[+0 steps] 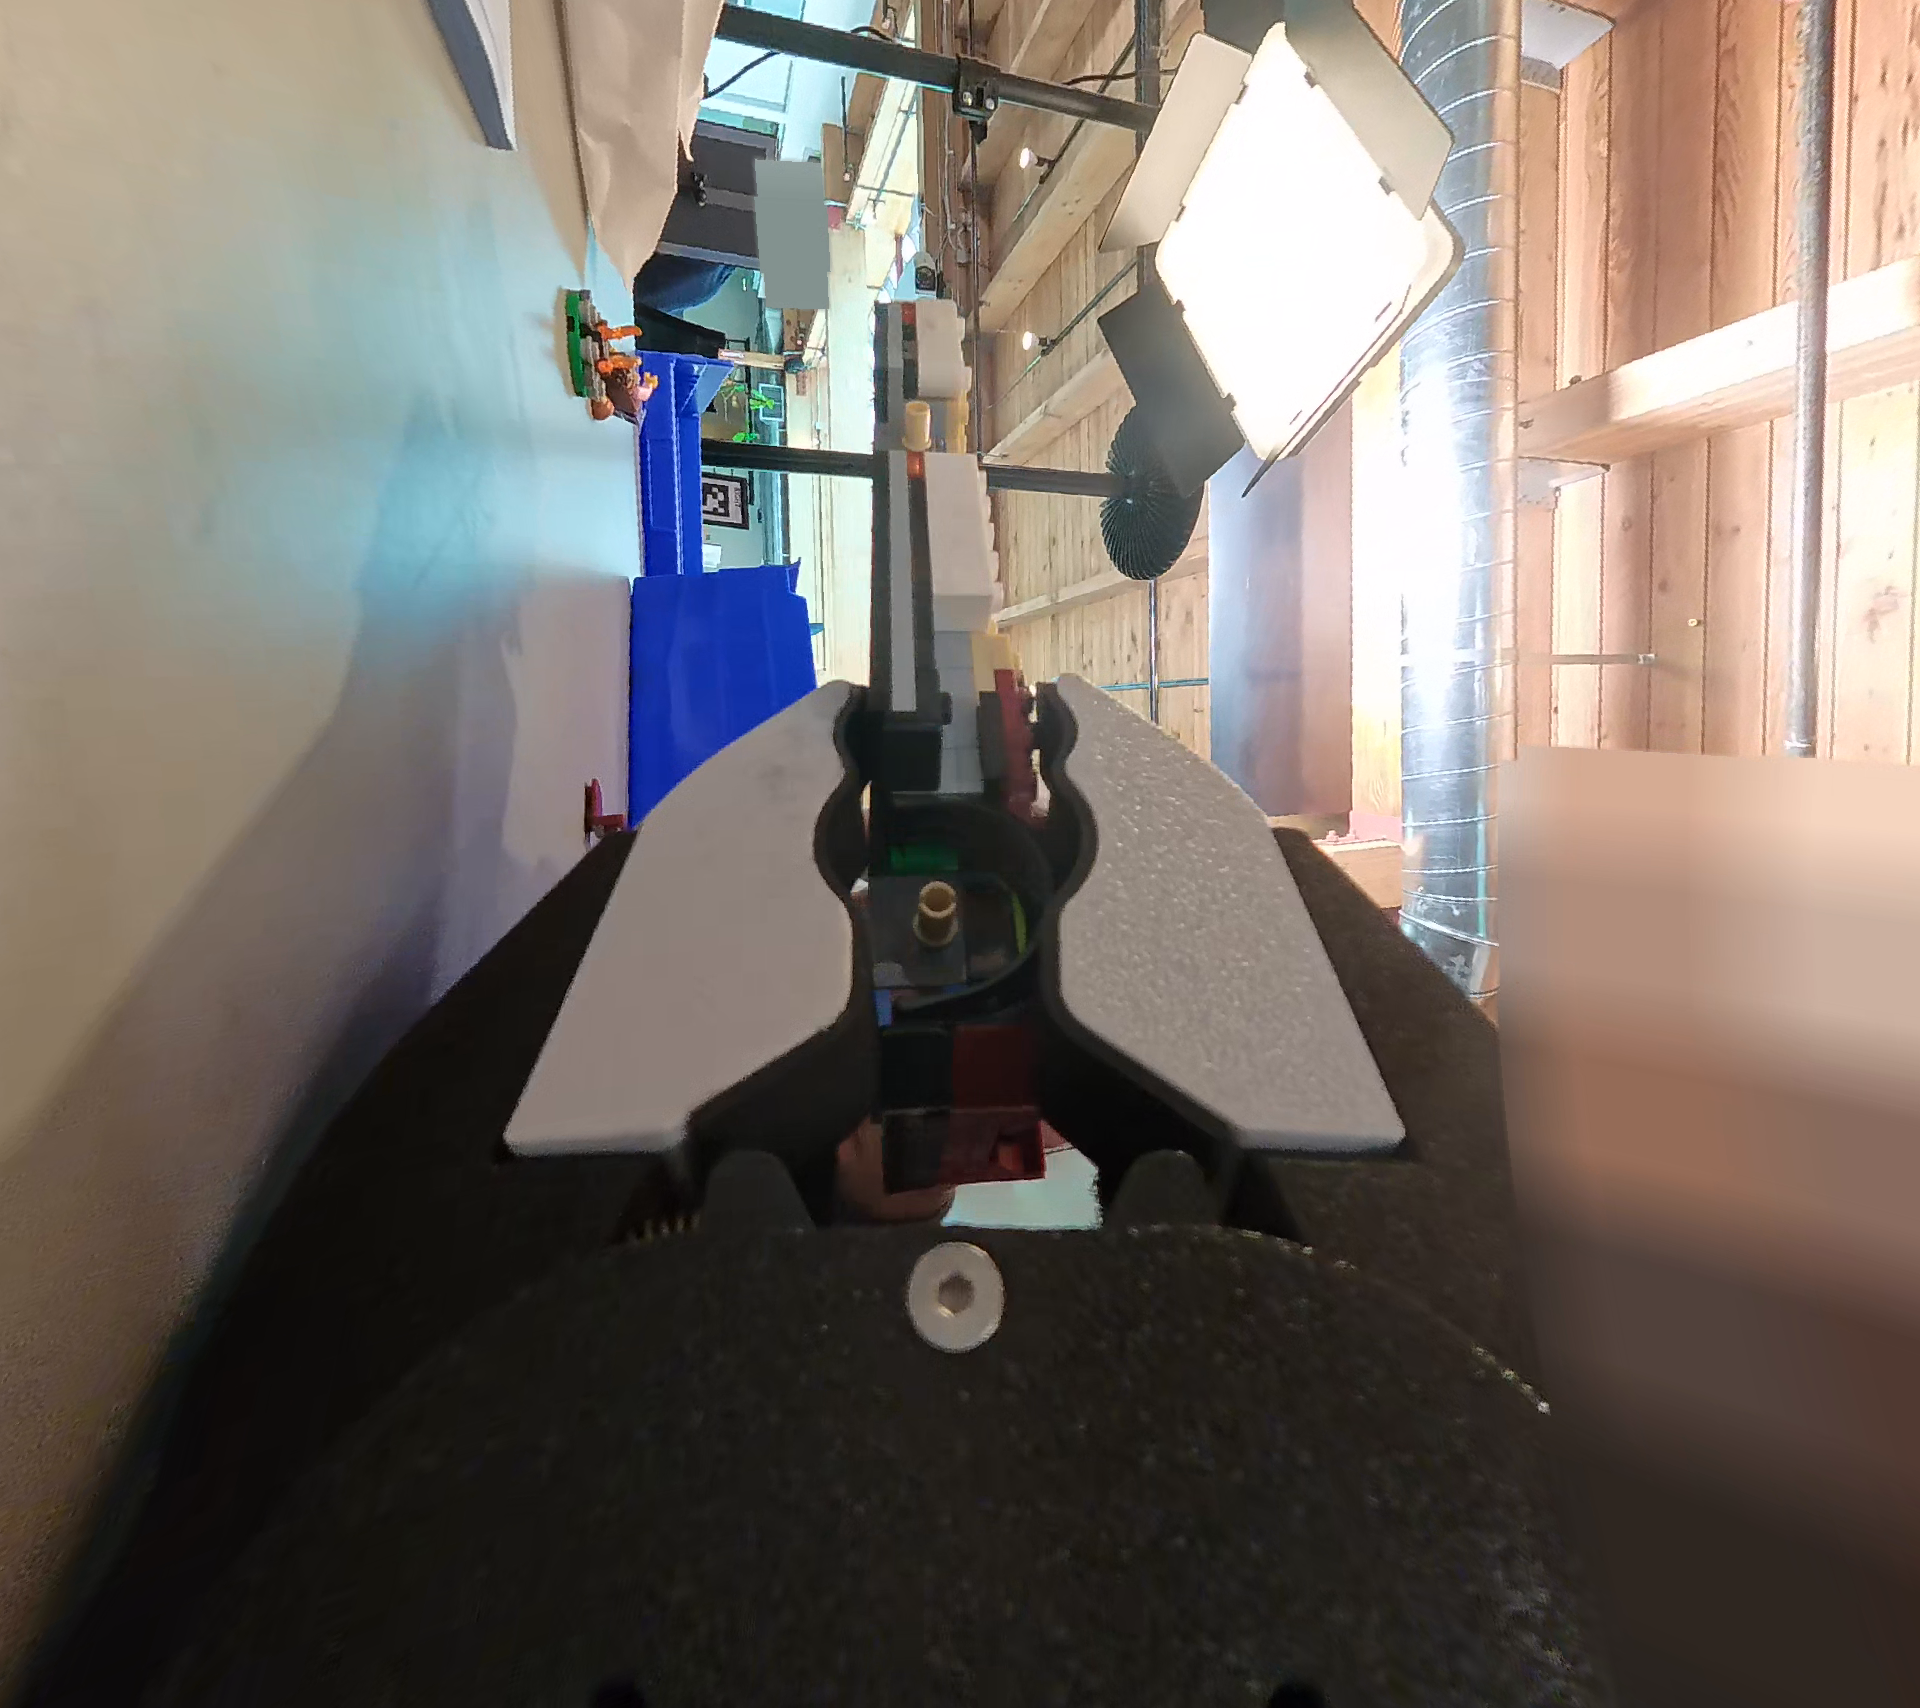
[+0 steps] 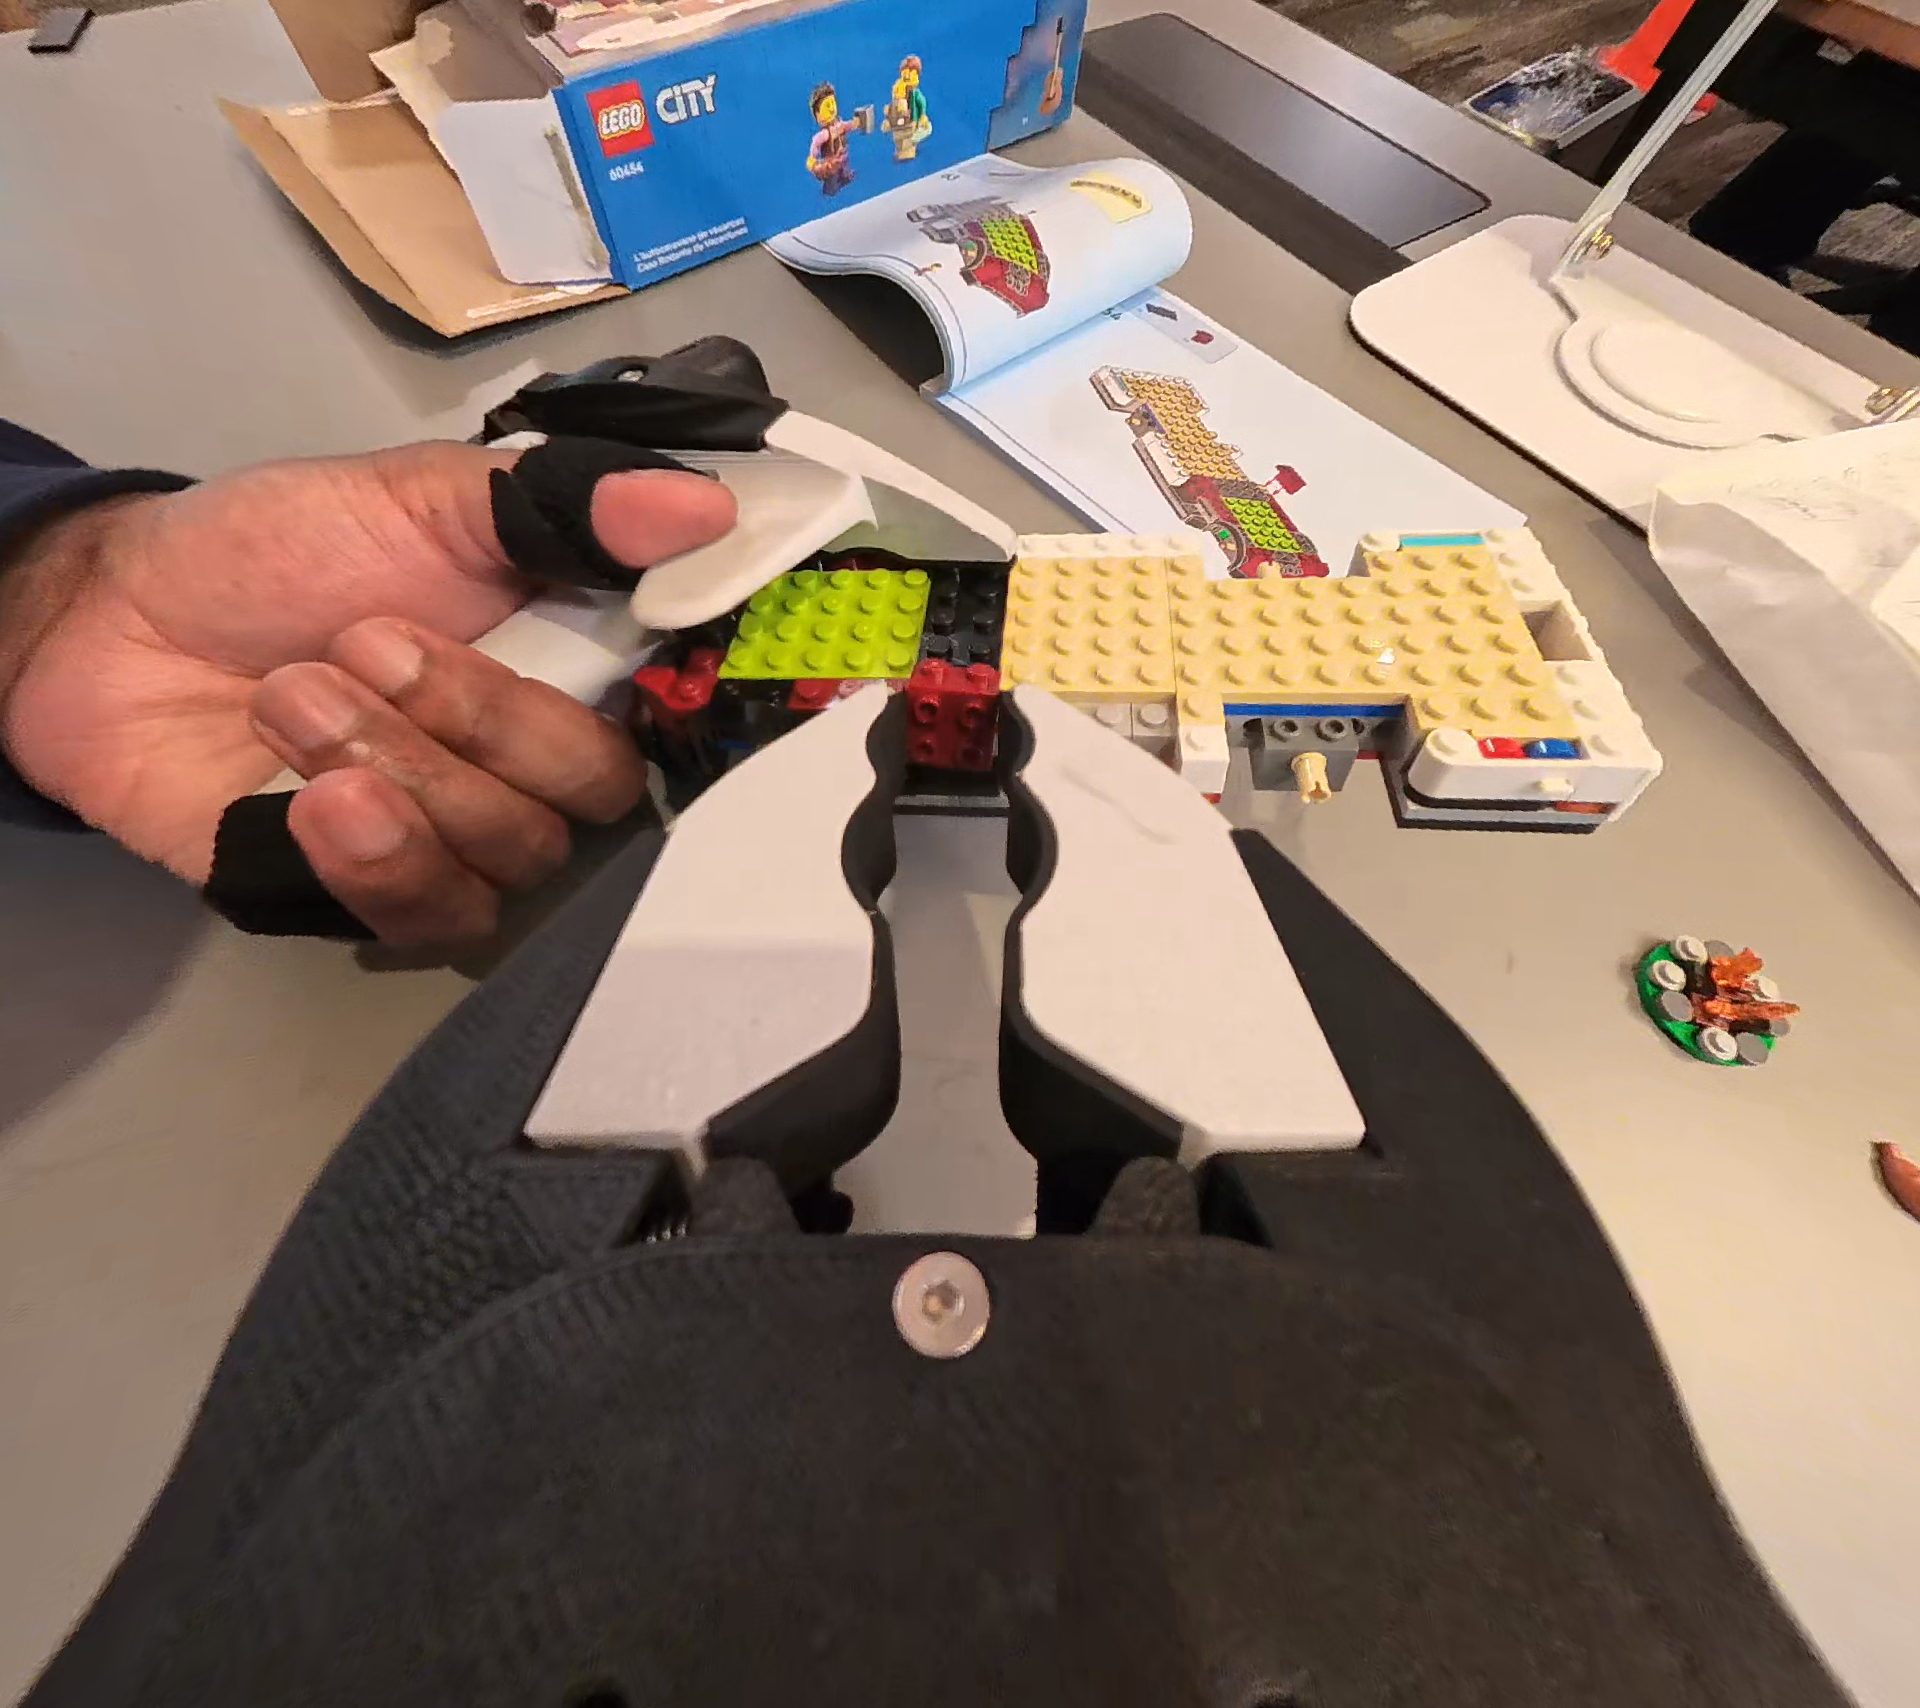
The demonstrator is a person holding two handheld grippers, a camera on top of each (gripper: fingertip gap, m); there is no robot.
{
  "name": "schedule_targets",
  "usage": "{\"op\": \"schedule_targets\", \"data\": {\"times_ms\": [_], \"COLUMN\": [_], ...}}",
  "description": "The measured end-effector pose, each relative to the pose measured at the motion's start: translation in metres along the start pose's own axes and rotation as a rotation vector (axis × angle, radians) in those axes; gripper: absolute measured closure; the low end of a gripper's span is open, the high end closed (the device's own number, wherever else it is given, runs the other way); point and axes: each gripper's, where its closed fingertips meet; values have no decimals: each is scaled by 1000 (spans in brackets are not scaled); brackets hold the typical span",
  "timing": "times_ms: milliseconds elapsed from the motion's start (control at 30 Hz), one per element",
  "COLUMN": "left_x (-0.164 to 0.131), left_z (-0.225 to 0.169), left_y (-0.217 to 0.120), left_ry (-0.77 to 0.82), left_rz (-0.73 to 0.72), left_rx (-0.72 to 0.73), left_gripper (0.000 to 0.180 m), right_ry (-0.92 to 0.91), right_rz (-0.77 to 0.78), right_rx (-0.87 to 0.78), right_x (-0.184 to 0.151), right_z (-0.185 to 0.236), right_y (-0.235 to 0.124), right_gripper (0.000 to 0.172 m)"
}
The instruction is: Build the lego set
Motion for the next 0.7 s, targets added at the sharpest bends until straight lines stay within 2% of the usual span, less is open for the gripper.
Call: {"op": "schedule_targets", "data": {"times_ms": [700], "left_x": [1], "left_z": [-1], "left_y": [-1], "left_ry": [-44], "left_rz": [-34], "left_rx": [-2], "left_gripper": [150], "right_ry": [71], "right_rz": [-2], "right_rx": [70], "right_x": [2], "right_z": [0], "right_y": [5], "right_gripper": [156]}}
Point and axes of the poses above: each gripper's, where its closed fingertips meet, y out along the fingers, x out of its top, z = x × y across the jaws, and after that the axes turned 13 degrees about y, right-handed
